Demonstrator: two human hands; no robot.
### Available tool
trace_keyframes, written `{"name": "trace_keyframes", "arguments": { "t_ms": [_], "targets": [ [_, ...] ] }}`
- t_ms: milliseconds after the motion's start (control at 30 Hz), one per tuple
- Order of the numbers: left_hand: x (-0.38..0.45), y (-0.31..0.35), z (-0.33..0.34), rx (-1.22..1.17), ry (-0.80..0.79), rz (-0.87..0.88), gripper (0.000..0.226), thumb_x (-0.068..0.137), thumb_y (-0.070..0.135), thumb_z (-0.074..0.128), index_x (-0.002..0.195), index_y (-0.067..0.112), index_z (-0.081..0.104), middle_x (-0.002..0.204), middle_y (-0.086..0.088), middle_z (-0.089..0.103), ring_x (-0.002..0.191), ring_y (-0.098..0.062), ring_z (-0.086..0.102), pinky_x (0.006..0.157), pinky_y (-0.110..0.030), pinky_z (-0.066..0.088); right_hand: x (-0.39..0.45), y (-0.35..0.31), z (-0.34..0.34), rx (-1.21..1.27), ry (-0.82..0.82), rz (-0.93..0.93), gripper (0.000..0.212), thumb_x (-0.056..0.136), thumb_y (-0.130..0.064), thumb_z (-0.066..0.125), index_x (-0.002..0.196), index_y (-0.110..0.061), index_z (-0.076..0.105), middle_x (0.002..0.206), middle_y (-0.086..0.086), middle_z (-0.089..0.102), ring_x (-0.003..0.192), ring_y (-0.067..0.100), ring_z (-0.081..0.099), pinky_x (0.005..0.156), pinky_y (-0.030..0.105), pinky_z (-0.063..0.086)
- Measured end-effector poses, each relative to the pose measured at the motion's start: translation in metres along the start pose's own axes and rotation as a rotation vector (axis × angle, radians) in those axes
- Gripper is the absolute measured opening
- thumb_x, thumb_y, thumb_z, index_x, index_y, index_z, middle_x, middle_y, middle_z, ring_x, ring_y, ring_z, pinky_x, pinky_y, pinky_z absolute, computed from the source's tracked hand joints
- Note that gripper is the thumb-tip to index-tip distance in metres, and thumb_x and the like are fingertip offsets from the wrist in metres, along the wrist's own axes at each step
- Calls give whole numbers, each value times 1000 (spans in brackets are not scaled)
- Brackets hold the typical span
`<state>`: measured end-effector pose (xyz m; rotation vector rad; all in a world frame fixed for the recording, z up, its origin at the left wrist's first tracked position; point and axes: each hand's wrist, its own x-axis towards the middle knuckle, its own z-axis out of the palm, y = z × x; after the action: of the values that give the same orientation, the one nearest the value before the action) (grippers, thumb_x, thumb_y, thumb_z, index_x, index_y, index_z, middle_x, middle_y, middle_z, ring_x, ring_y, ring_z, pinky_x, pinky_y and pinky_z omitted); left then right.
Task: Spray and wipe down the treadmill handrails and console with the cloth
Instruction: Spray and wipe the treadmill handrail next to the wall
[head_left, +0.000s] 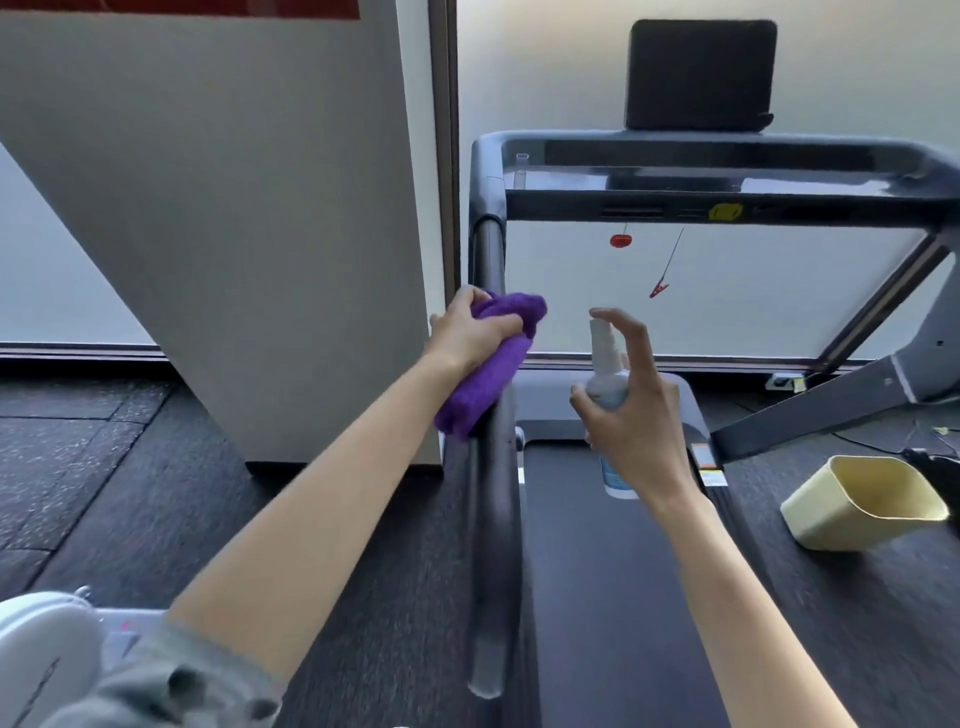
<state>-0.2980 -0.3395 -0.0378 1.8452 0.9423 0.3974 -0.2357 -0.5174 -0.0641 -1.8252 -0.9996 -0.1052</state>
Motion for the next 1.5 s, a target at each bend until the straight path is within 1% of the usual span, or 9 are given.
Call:
{"name": "trace_keyframes", "arguments": {
  "t_ms": [100, 233, 333, 567, 767, 900, 1133, 1267, 1500],
  "targets": [
    [13, 3, 0, -23, -2, -9, 45, 80, 39, 67, 118, 29, 46, 126, -12, 50, 104, -32, 58, 94, -42, 50, -9, -7, -4, -17, 11, 7, 66, 78, -1, 61, 126, -41, 40, 65, -12, 54, 47, 23, 56, 48, 39, 54],
    [-8, -5, 1, 59, 42, 59, 44, 79, 40, 66, 119, 33, 49, 123, -9, 49, 100, -29, 58, 94, -35, 48, -27, -16, -13, -51, 52, 22, 66, 78, -1, 61, 125, -42, 41, 67, -17, 52, 45, 16, 53, 48, 38, 54],
    [-47, -12, 3, 130, 21, 99, 39, 80, 40, 63, 116, 38, 49, 114, -6, 37, 93, -30, 55, 91, -31, 45, -42, -23, -20, -63, 83, 44, 67, 77, 0, 61, 125, -42, 41, 66, -15, 52, 46, 24, 54, 49, 41, 54],
    [-159, -48, 3, -43, -59, 179, 36, 65, 49, 59, 99, 46, 49, 109, 5, 35, 97, -23, 56, 92, -34, 47, -98, -43, -20, -51, 161, 121, 66, 79, -1, 62, 122, -47, 41, 55, 10, 52, 45, 33, 51, 50, 47, 54],
    [-99, -16, 2, 32, -78, 36, 34, 77, 37, 64, 105, 32, 46, 112, -5, 32, 102, -34, 54, 96, -37, 44, -118, -63, -14, -84, 177, 164, 66, 78, 1, 60, 122, -44, 41, 56, 16, 54, 47, 34, 51, 56, 43, 55],
    [-79, -12, 1, 12, -64, 18, 37, 76, 39, 64, 108, 35, 44, 110, -6, 31, 100, -33, 53, 86, -32, 40, -119, -79, -11, -110, 147, 169, 63, 79, -1, 61, 126, -38, 42, 60, 12, 56, 49, 30, 55, 57, 45, 55],
    [-142, -43, -1, -102, -61, 134, 37, 71, 38, 67, 104, 36, 51, 114, -10, 50, 95, -25, 54, 90, -31, 47, -129, -82, -18, -92, 137, 171, 64, 80, 0, 61, 127, -39, 41, 61, 8, 55, 52, 29, 56, 57, 48, 55],
    [-188, -57, 13, -16, 31, 205, 40, 70, 43, 66, 105, 43, 46, 108, 1, 38, 93, -23, 54, 84, -29, 42, -136, -73, -24, -79, 120, 167, 67, 79, -1, 61, 126, -43, 41, 58, 11, 56, 48, 31, 55, 56, 45, 54],
    [-117, -26, 1, -169, -68, 17, 34, 77, 31, 71, 101, 28, 48, 118, -8, 51, 99, -28, 58, 88, -35, 50, -140, -73, -27, -57, 109, 162, 65, 80, -2, 61, 126, -44, 41, 57, 11, 54, 48, 29, 55, 56, 40, 55]
  ]
}}
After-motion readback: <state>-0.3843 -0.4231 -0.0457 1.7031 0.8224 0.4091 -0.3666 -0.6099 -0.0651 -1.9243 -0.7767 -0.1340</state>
